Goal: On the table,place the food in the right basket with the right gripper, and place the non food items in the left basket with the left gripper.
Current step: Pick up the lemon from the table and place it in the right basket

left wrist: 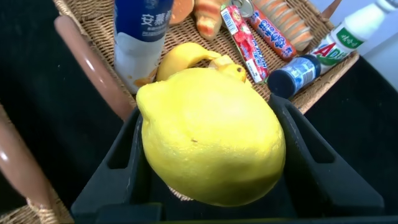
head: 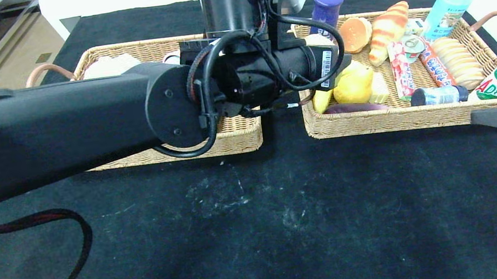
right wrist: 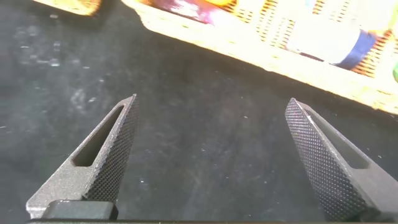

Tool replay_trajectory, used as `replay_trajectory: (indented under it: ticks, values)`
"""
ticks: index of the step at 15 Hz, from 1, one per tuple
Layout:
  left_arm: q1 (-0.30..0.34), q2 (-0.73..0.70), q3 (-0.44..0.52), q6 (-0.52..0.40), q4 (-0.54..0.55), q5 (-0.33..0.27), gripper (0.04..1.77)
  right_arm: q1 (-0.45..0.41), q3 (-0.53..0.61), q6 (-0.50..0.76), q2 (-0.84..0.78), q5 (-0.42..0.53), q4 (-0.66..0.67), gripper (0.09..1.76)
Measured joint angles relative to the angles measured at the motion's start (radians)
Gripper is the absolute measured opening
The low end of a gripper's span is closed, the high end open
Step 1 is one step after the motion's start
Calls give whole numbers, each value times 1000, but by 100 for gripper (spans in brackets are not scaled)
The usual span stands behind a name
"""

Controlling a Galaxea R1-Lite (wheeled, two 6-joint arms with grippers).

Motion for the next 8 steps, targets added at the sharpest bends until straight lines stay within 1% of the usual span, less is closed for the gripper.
replay_trajectory:
  ticks: [2, 8]
  values:
    - [0, 26, -2, 44, -33, 1, 119, -1, -1, 0, -14, 5, 0, 171]
    - [-1, 88, -5, 104, -112, 15, 119, -10, -4, -3, -40, 5, -1, 171]
